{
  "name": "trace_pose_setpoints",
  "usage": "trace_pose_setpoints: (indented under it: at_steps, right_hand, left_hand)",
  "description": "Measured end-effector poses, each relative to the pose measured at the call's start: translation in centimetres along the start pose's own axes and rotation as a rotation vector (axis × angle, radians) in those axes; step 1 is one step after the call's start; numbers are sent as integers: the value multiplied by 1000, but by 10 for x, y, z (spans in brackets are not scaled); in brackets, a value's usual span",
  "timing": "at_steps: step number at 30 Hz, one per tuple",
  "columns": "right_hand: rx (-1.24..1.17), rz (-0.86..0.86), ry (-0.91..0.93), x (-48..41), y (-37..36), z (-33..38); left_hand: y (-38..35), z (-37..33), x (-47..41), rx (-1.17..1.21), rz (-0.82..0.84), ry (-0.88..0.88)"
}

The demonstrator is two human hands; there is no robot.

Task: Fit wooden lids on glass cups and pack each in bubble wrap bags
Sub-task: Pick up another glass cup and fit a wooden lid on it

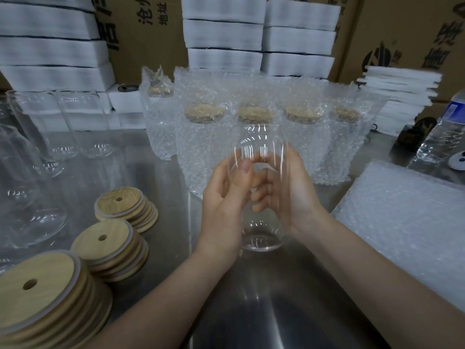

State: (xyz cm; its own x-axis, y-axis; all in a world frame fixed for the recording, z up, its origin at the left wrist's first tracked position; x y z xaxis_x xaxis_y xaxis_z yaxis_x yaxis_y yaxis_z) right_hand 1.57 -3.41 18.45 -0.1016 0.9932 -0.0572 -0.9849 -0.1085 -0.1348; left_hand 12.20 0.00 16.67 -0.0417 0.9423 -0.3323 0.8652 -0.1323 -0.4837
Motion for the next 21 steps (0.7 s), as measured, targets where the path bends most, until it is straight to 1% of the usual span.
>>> trace_pose_setpoints:
  at_steps: [4, 6, 9, 11, 12, 14, 16, 17, 19, 21]
  right_hand:
    - [35, 9, 20, 0, 3, 2]
    - [42, 17, 33, 0, 3, 3]
    - [-75, 43, 3, 1, 0, 1]
    - [-215, 98, -51, 1, -2, -1]
    - [-268, 114, -84, 2, -3, -1]
    - [-322, 124, -125, 4, -2, 0]
    - [-330, 107, -123, 6, -2, 2]
    - [-310, 80, -97, 6, -2, 3]
    - [-206, 5, -6, 6, -3, 4]
    - [-137, -48, 57, 6, -6, 1]
  left_hand:
    - [-1, 0, -3, 75, 53, 75]
    - [-1, 0, -4, 70, 79, 93]
    - [1, 3, -6, -3, 113, 60]
    - [2, 0, -6, -45, 60, 12]
    - [3, -2, -5, -73, 26, -39]
    - [4, -9, -4, -157, -68, -198]
    - [1, -13, -2, -210, -121, -283]
    - [-2, -14, -1, -226, -120, -273]
    - [-8, -9, 0, -280, -56, -190]
    - [-12, -3, 3, -401, 0, -92]
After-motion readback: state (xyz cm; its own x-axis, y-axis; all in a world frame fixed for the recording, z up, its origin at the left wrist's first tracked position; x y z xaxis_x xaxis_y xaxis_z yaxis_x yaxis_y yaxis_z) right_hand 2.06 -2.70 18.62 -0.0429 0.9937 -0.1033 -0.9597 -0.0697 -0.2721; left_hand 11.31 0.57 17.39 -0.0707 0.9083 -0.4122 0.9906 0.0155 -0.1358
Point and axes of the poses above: each hand's wrist, its own x-axis away from the middle knuckle, its own y-axis out of the back of the hand, z = x × y, the point moved 1 cm from there along -x, towards the middle knuckle, and after that the axes turned 4 degrees about x, right-handed, at the moved point
